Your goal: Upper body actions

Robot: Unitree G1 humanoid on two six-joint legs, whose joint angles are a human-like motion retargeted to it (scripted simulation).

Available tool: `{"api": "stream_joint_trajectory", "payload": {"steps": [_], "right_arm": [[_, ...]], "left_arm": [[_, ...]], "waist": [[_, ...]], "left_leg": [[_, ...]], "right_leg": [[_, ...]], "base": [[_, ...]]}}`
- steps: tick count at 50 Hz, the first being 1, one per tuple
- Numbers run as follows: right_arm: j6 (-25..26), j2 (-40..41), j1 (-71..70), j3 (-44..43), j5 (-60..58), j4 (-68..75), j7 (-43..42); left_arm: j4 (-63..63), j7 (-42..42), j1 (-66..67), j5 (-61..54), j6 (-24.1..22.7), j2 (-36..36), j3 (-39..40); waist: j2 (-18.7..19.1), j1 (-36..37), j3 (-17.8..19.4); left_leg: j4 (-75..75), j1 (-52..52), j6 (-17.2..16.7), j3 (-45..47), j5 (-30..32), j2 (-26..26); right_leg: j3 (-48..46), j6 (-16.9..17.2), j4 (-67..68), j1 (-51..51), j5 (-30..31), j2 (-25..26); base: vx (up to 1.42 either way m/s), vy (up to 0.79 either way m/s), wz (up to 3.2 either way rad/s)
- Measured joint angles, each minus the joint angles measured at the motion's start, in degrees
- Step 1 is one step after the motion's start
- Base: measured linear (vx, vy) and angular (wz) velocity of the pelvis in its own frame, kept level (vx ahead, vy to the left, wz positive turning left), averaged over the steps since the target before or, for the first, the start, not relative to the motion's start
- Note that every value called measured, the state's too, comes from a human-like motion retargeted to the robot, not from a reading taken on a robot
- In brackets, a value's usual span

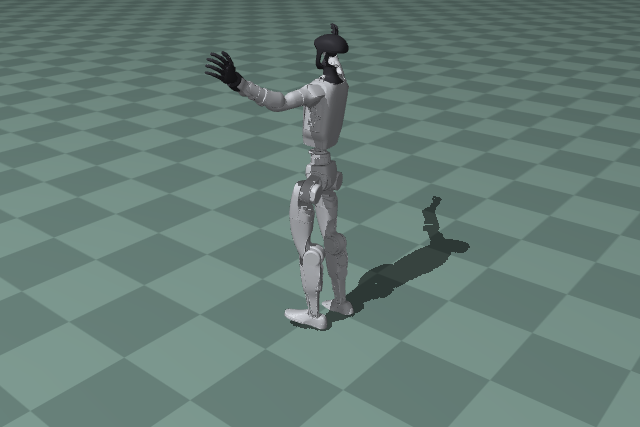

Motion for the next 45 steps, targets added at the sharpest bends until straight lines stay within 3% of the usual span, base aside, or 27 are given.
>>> {"api": "stream_joint_trajectory", "payload": {"steps": [3,7,12,15,17,20,23,27,30,32,35,37,38,40,43,45], "right_arm": [[3.28,-7.07,-1.15,7.98,-17.01,-17.0,-7.97],[3.09,-15.92,-5.33,16.51,-38.31,-39.37,-19.99],[-0.51,-24.16,-14.75,25.67,-53.36,-73.33,-18.21],[-4.44,-23.57,-21.53,32.31,-58.34,-86.07,-21.2],[-8.87,-23.01,-27.58,38.88,-61.18,-83.04,-26.83],[-7.09,-23.88,-30.59,42.88,-61.31,-69.5,-27.35],[-1.2,-21.45,-27.38,42.17,-52.84,-44.7,-23.1],[0.21,-13.54,-13.41,25.34,-38.8,-16.11,-14.27],[2.26,-7.1,-6.49,11.13,-29.49,0.11,-7.98],[3.86,-2.83,-2.56,0.45,-19.84,10.35,-4.19],[3.7,0.77,3.39,-13.01,-6.43,18.11,3.7],[5.18,4.4,5.87,-22.55,3.27,19.27,5.33],[6.25,6.52,6.56,-26.95,9.17,18.67,5.33],[4.5,12.89,6.5,-36.05,27.76,14.73,9.01],[-6.01,17.51,7.29,-39.99,53.17,9.19,12.44],[-13.62,18.61,7.95,-38.08,58.1,5.51,9.87]], "left_arm": [[-15.71,2.06,-3.72,12.69,-2.2,2.67,-6.97],[-37.47,3.05,-7.81,30.96,-2.98,7.88,-15.22],[-66.34,-0.8,-15.85,48.62,-3.43,17.96,-27.08],[-77.44,3.87,-21.51,55.22,-4.8,21.19,-35.0],[-76.67,8.89,-26.2,56.4,-8.99,21.2,-41.21],[-67.61,9.13,-29.73,56.54,-10.87,19.54,-44.32],[-48.77,7.08,-27.98,54.32,-4.39,15.21,-39.7],[-27.72,4.3,-11.32,45.98,3.55,6.86,-17.47],[-14.58,0.42,-4.36,30.34,8.84,-0.07,-5.04],[-4.11,-7.31,-2.99,14.42,11.27,-5.09,1.5],[8.38,-18.6,-1.18,-2.96,14.13,-8.53,9.72],[14.12,-20.19,2.62,-11.89,14.89,-9.45,14.73],[15.99,-18.59,4.53,-14.79,13.54,-9.9,16.97],[18.46,-9.73,9.62,-19.44,4.01,-10.42,20.98],[16.74,7.04,14.26,-14.13,-14.1,-9.78,23.73],[14.67,12.82,14.53,-10.39,-19.93,-9.17,23.24]], "waist": [[-0.17,0.39,-0.21],[-0.51,0.35,-0.54],[-0.99,-0.4,-0.06],[-0.8,-1.06,0.48],[-0.31,-1.1,0.68],[0.12,-0.53,1.01],[0.19,0.33,0.58],[0.62,0.79,0.07],[0.8,0.6,0.16],[0.79,0.33,0.34],[0.88,0.0,0.34],[1.25,0.09,0.34],[1.37,0.12,0.42],[1.44,0.18,0.96],[0.83,-0.11,1.33],[0.63,-0.16,0.97]], "left_leg": [[0.0,-0.06,-0.01,0.07,-0.08,-0.2],[-0.04,-0.18,0.07,-0.35,-0.1,-0.48],[-0.12,0.33,0.15,-0.92,-0.15,-0.69],[-0.18,1.09,0.21,-0.83,-0.25,-0.66],[-0.21,1.52,0.27,-0.64,-0.31,-0.55],[-0.16,1.52,0.32,-0.38,-0.35,-0.43],[-0.14,0.83,0.24,0.09,-0.41,-0.42],[-0.03,0.21,0.13,0.42,-0.47,-0.51],[0.01,0.22,0.08,0.43,-0.45,-0.6],[-0.01,0.31,0.1,0.16,-0.39,-0.71],[-0.02,0.14,0.15,-0.12,-0.35,-0.72],[-0.03,0.16,0.22,-0.12,-0.39,-0.66],[-0.05,0.24,0.26,-0.08,-0.42,-0.65],[-0.06,0.59,0.34,0.12,-0.5,-0.66],[-0.02,0.93,0.28,0.16,-0.54,-0.74],[-0.07,0.97,0.26,0.14,-0.56,-0.8]], "right_leg": [[0.05,0.01,-0.04,-0.03,-0.02,-0.13],[-0.41,0.13,-0.12,0.13,-0.17,-0.24],[-0.94,0.24,-0.23,0.87,-0.31,-0.22],[-0.71,0.21,-0.21,1.41,-0.28,-0.1],[-0.43,0.18,-0.15,1.62,-0.19,0.02],[-0.13,0.17,-0.03,1.41,-0.04,0.07],[0.17,0.16,0.05,0.48,0.15,-0.22],[0.65,0.18,0.19,-0.41,0.4,-0.65],[0.55,0.24,0.26,-0.43,0.47,-0.91],[0.18,0.31,0.27,-0.18,0.43,-1.04],[-0.15,0.38,0.26,-0.15,0.32,-0.98],[-0.06,0.38,0.27,-0.17,0.29,-0.81],[0.01,0.36,0.27,-0.15,0.28,-0.73],[0.27,0.28,0.29,0.05,0.29,-0.59],[0.28,0.22,0.27,0.4,0.26,-0.64],[0.23,0.24,0.25,0.43,0.22,-0.69]], "base": [[0.03,0.0,0.01],[0.0,0.0,0.0],[0.02,0.0,0.01],[0.0,0.0,0.0],[0.0,0.03,-0.18],[0.0,0.0,0.0],[-0.07,0.01,-0.11],[-0.01,0.0,-0.03],[0.0,0.0,0.0],[-0.03,-0.01,0.1],[0.0,0.0,0.0],[0.0,0.0,0.0],[0.0,0.0,0.0],[0.0,0.0,0.0],[0.0,0.0,0.0],[0.0,0.0,0.0]]}}
